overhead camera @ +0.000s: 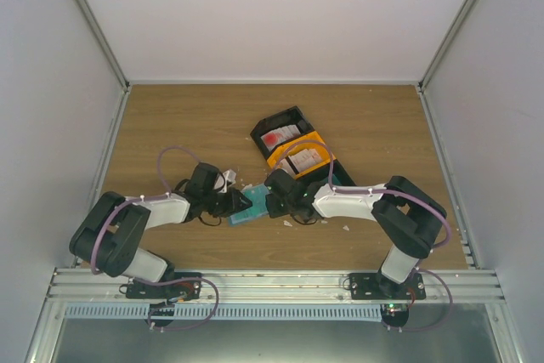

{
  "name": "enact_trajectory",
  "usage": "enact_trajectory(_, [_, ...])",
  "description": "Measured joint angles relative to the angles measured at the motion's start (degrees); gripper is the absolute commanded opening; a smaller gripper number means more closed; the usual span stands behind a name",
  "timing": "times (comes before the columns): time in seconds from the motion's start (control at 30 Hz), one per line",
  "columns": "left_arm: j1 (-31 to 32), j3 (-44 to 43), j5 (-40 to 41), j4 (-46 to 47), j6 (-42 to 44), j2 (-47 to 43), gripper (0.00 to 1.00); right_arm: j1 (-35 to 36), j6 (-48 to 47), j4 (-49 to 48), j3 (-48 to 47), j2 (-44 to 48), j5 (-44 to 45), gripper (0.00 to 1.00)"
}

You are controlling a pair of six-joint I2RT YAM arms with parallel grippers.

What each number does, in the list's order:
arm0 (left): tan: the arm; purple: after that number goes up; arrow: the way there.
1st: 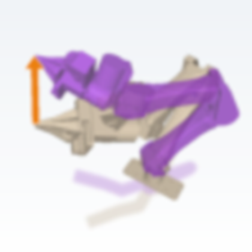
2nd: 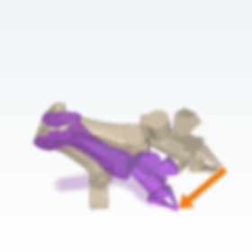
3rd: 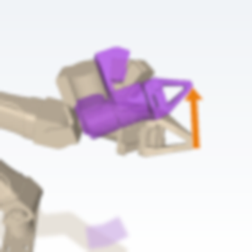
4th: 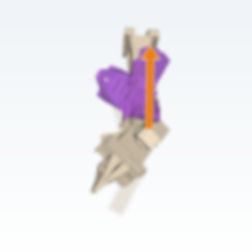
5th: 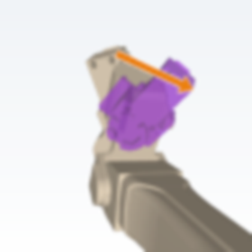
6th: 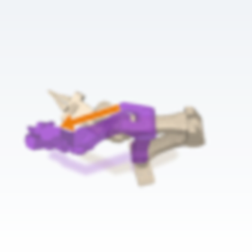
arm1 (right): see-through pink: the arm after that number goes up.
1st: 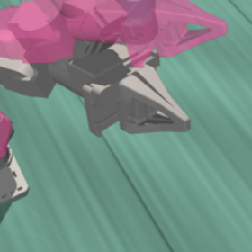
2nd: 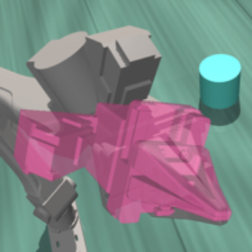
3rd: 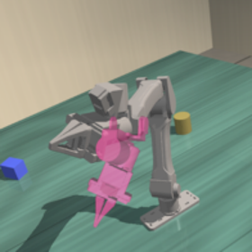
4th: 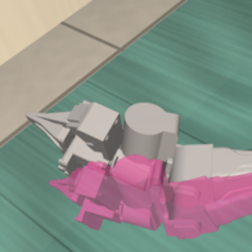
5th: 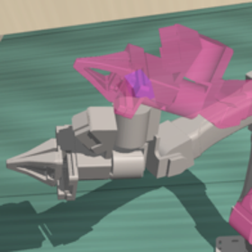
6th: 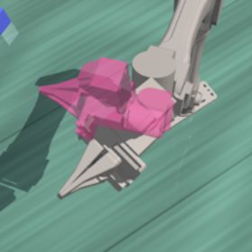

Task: Put the credit cards into the card holder
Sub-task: Insert the credit card into the card holder.

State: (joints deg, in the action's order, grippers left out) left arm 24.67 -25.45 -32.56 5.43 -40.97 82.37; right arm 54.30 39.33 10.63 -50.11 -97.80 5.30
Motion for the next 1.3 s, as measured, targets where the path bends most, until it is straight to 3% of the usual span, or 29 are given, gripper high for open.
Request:
enact_trajectory(0.17, [0.04, -0.98, -0.79, 1.40, 0.59, 3.39, 0.13, 0.00, -0.04, 0.00, 0.00, 0.00, -0.07, 0.40])
enact_trajectory(0.5, [1.25, -3.26, -1.03, 2.36, 1.16, 6.88, 0.11, -0.37, -0.55, -0.33, 0.00, 0.00, -1.18, 0.42])
enact_trajectory(0.77, [2.23, -4.70, -1.36, 2.05, 1.77, 8.13, 0.12, -1.16, -0.68, -1.03, 0.72, 1.33, -1.29, 0.45])
enact_trajectory(1.0, [2.64, -4.66, -0.33, -0.68, 2.47, 5.25, 0.24, -1.22, 0.66, 0.17, 0.74, 5.33, 2.49, 0.47])
enact_trajectory(1.3, [2.69, -4.48, 5.55, -6.91, 2.93, -2.80, 0.28, -1.29, 3.17, 3.74, -1.75, 1.29, 6.16, 0.33])
